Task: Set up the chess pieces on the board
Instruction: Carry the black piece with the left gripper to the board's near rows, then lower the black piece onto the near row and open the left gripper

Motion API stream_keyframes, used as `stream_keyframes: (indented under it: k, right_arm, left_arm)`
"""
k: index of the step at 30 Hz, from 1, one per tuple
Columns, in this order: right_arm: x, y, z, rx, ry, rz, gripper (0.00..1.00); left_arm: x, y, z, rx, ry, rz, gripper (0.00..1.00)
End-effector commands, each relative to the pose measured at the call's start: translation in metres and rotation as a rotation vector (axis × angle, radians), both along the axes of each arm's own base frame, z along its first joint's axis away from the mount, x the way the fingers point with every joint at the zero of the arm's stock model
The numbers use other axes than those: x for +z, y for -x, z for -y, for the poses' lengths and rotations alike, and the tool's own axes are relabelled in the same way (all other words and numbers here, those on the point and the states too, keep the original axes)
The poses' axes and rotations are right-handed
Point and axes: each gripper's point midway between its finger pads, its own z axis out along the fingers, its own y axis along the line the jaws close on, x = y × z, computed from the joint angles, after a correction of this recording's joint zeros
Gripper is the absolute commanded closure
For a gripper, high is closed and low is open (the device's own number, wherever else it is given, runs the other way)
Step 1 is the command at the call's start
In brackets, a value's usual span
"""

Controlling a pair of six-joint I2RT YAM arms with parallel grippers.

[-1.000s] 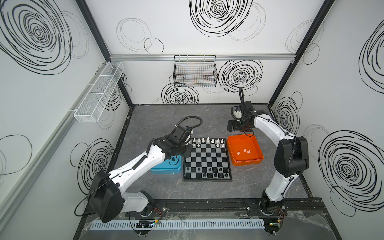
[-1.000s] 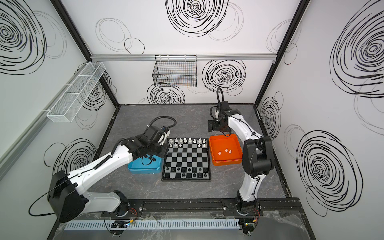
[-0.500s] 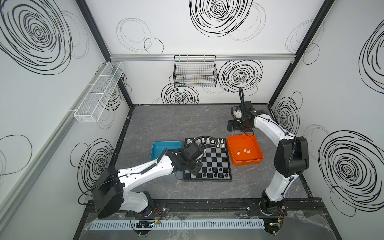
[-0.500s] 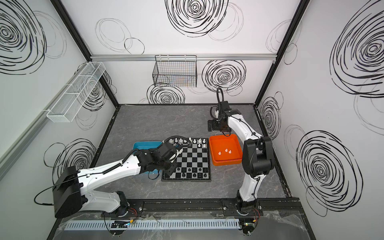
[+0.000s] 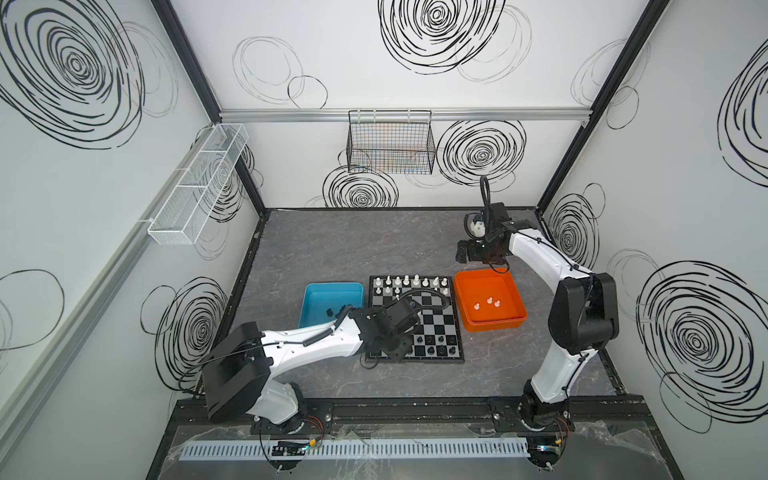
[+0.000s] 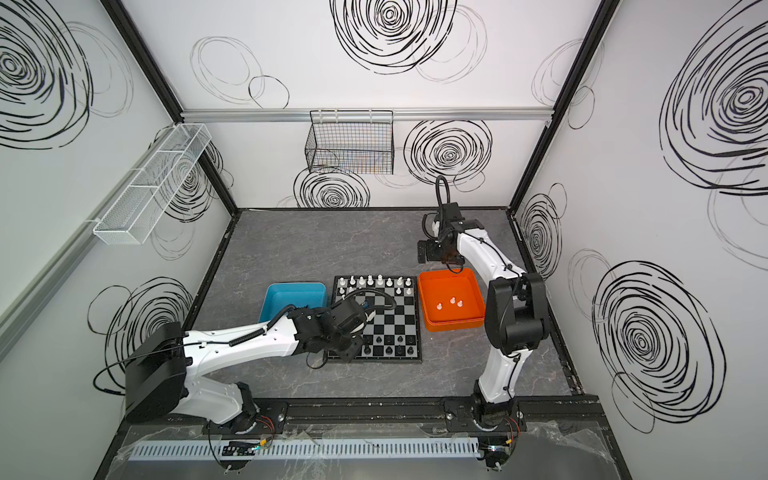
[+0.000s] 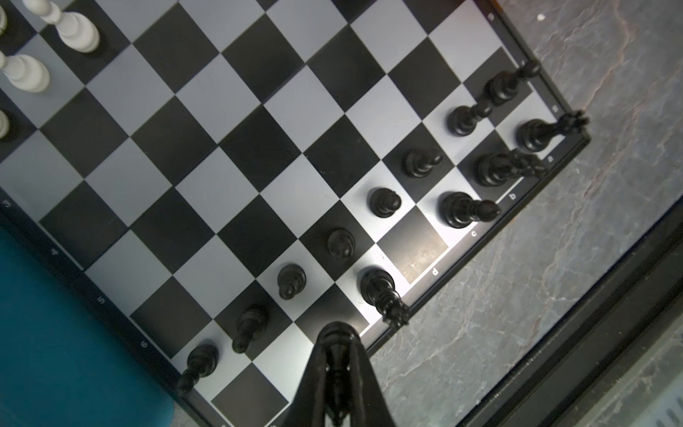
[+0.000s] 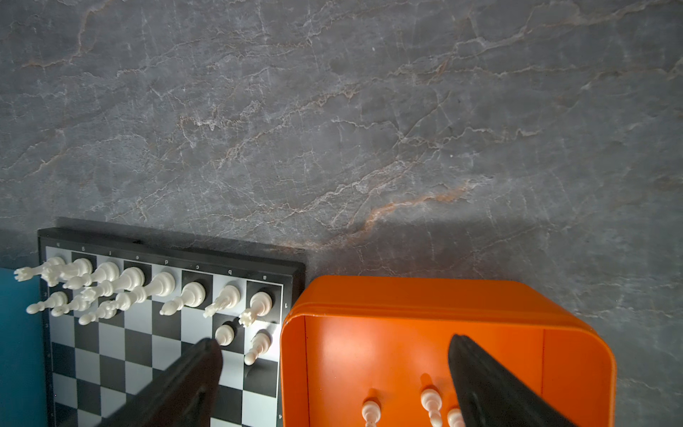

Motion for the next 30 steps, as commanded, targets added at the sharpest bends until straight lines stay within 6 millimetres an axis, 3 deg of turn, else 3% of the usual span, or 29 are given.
stream_keyframes:
  k: [1,30]
  right_arm:
    - [0.002,0.000,0.005,-0.003,0.015,0.013,0.00]
    - [-0.006,0.003,0.008,-0.006,0.017,-0.005,0.00]
  left_arm:
    - [-0.007,-0.002,0.001,0.021,-0.001,0.008,0.91]
    - [-0.026,0.002,-0.001,0.029,-0.023,-0.024,0.87]
